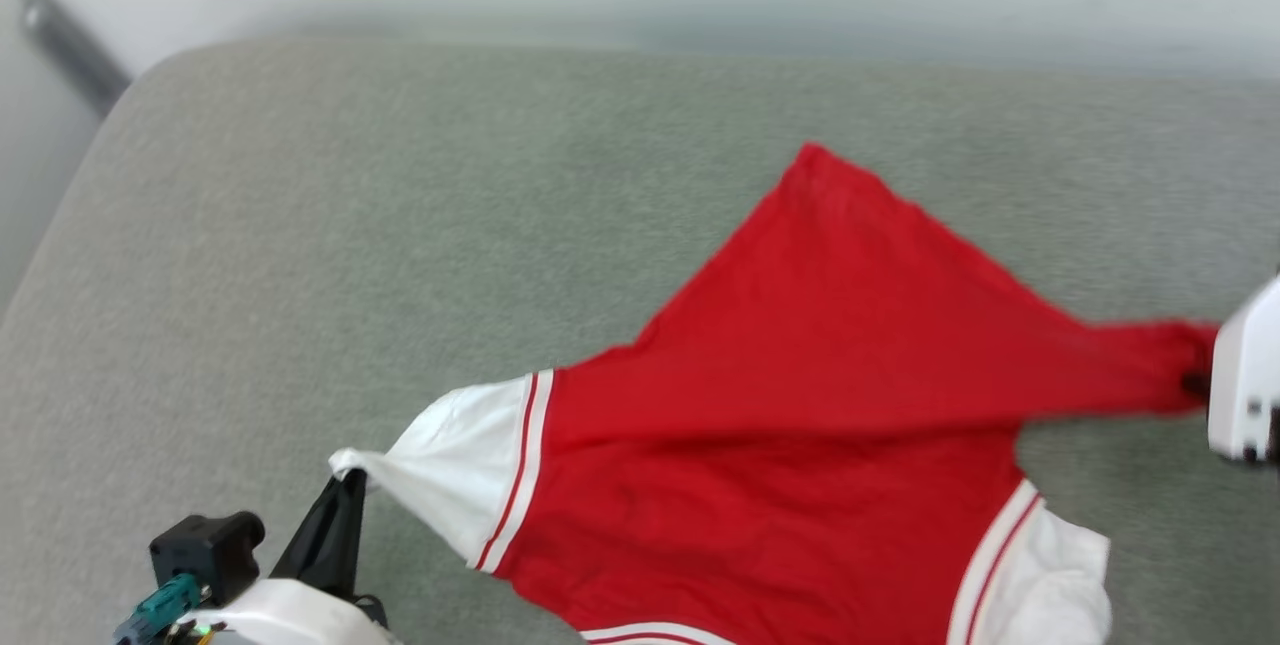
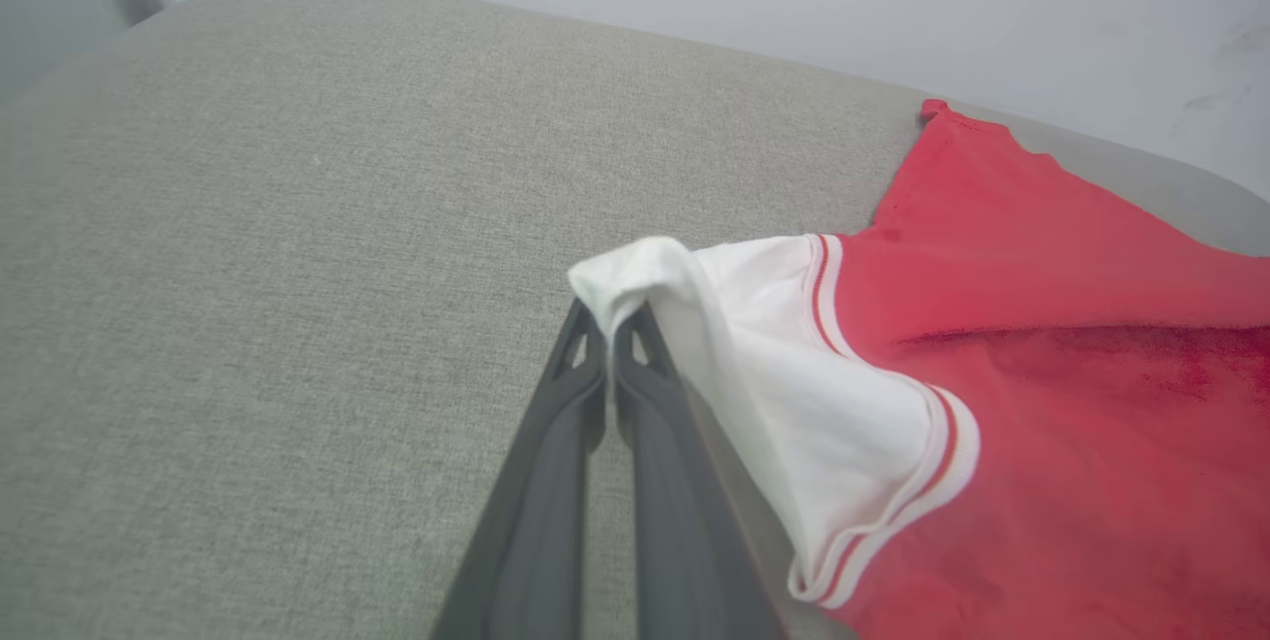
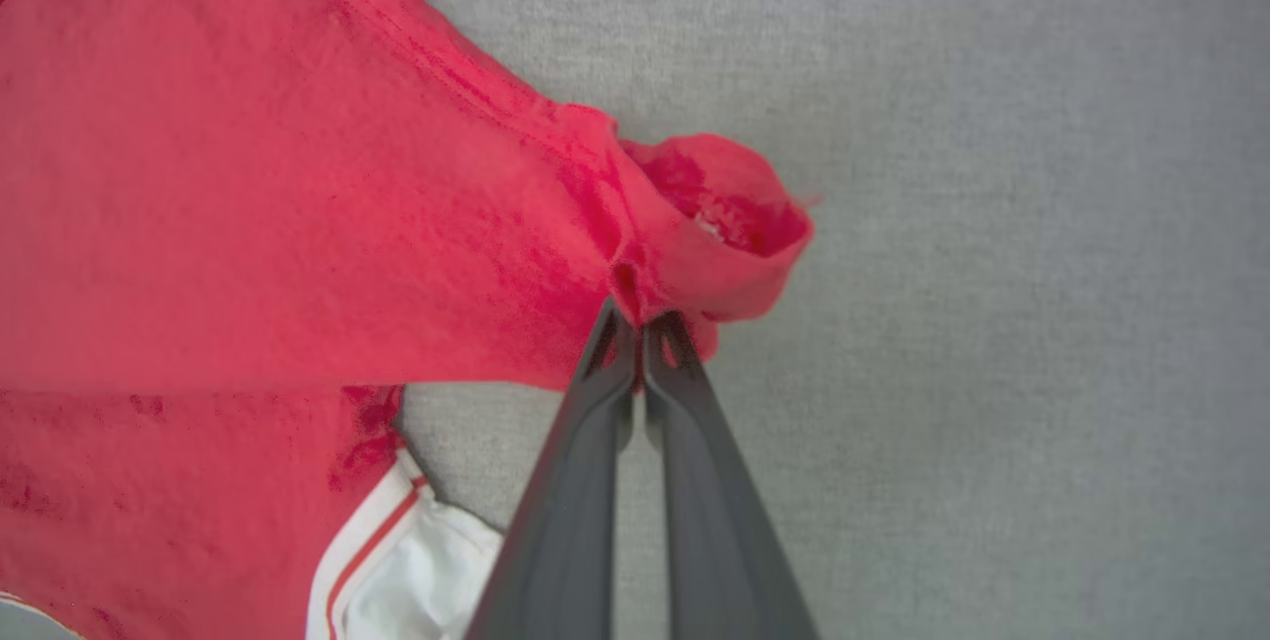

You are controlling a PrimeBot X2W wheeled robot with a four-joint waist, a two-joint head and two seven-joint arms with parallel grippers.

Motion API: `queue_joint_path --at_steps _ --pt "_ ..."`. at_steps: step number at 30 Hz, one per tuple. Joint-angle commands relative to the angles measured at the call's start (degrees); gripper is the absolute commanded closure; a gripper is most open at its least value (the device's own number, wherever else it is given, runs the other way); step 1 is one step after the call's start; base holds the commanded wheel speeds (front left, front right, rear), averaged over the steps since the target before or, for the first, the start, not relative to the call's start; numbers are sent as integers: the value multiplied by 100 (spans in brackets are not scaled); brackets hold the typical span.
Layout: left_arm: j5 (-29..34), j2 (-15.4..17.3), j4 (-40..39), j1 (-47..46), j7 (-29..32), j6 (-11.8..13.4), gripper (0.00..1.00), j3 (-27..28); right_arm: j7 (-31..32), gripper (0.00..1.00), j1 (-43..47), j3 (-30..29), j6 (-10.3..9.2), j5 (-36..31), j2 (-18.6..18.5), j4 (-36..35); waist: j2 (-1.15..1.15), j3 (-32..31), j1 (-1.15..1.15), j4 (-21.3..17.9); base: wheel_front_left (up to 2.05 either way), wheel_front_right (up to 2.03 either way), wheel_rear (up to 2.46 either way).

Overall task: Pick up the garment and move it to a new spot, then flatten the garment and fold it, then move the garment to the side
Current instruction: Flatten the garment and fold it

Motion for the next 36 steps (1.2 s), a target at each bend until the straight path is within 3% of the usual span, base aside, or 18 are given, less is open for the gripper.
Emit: queue_joint_path --at_steps 1,10,15,16,17,18,19,23,31,34,36 --pt "-51 59 -22 141 39 81 100 54 25 100 465 23 -4 107 -58 -286 0 -368 1 -402 0 0 0" --pt "-120 252 -90 506 256 288 100 159 -37 100 2797 -385 -4 248 188 -1585 0 -558 1 -854 0 0 0" --pt "-107 322 -147 499 322 293 100 137 -273 99 3718 -723 -4 108 749 -1784 0 -520 1 -934 0 0 0" --pt "-102 328 -164 485 340 292 100 126 -368 69 3825 -782 -4 105 868 -1798 0 -508 1 -941 0 0 0" --pt "-102 328 -164 485 340 292 100 126 -368 69 3825 -782 -4 105 868 -1798 0 -508 1 -941 0 0 0" --pt "-89 334 -183 460 351 296 100 114 -470 8 3924 -807 -4 86 975 -1800 0 -498 1 -948 0 0 0" --pt "-81 340 -198 440 360 296 100 102 -612 0 3995 -820 -4 88 1074 -1811 0 -494 1 -954 0 0 0" --pt "-99 339 -220 394 416 293 100 64 -1576 0 3994 -920 -4 -9 1285 -1865 0 -496 1 -958 0 0 0" --pt "-66 365 -306 251 496 247 100 -23 -4394 0 3162 -827 -3 -158 1196 -1578 0 -405 1 -897 0 0 0" --pt "-13 365 -376 149 501 241 100 -58 -4943 0 2698 -617 -3 -77 1075 -1301 0 -294 1 -823 0 0 0" --pt "12 335 -435 62 501 225 100 -99 -4970 0 2422 -382 -3 45 933 -1131 0 -199 1 -738 0 0 0"
